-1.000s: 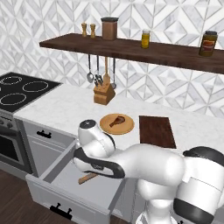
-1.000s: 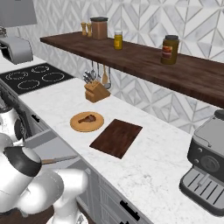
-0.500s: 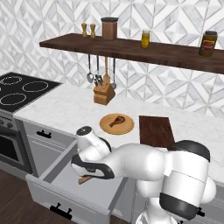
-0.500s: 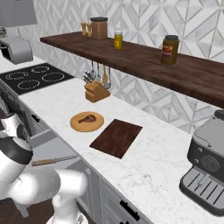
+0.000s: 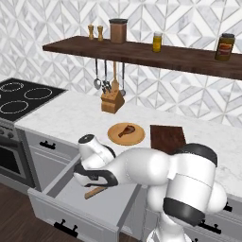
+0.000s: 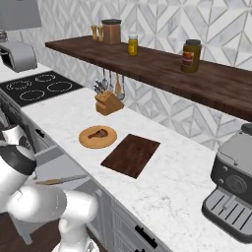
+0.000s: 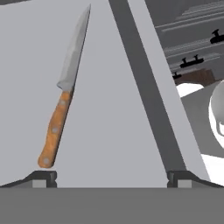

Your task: Pick up the knife from the drawer and place it on the cutting board. Then place the meat from the plate to the cutting board.

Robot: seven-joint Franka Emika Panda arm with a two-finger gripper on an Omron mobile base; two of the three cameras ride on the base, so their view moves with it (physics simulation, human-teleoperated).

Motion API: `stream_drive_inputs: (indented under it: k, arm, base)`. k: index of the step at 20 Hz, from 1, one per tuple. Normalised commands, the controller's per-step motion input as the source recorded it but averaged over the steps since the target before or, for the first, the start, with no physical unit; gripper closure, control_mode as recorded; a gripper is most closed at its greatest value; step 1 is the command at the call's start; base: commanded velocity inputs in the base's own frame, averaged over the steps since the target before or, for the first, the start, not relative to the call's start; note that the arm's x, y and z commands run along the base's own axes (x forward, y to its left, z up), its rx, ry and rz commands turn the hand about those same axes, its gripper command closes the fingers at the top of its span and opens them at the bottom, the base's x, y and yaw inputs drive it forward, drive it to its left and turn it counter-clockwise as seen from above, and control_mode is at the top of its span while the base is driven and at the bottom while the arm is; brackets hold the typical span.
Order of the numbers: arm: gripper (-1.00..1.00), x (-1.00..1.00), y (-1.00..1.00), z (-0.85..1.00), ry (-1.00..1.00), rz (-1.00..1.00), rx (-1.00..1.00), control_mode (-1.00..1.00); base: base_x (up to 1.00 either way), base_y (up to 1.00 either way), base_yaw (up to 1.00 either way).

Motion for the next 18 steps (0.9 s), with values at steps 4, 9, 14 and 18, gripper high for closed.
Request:
stream_drive_inputs:
  k: [4, 9, 14, 18]
  arm:
    - [-1.0, 0.0, 0.0, -0.08, 0.0, 0.13, -0.01, -1.0]
    - [-1.0, 0.0, 0.0, -0.06, 0.0, 0.14, 0.0, -1.0]
    - [-1.0, 0.0, 0.0, -0.22, 0.0, 0.12, 0.05, -1.0]
    - [-1.0, 0.17, 0.0, -0.1, -0.04, 0.01, 0.11, -1.0]
  base:
    - [0.0, 0.0, 0.0]
    - [0.0, 0.0, 0.0]
    - [0.0, 0.0, 0.0]
    - [0.0, 0.0, 0.0]
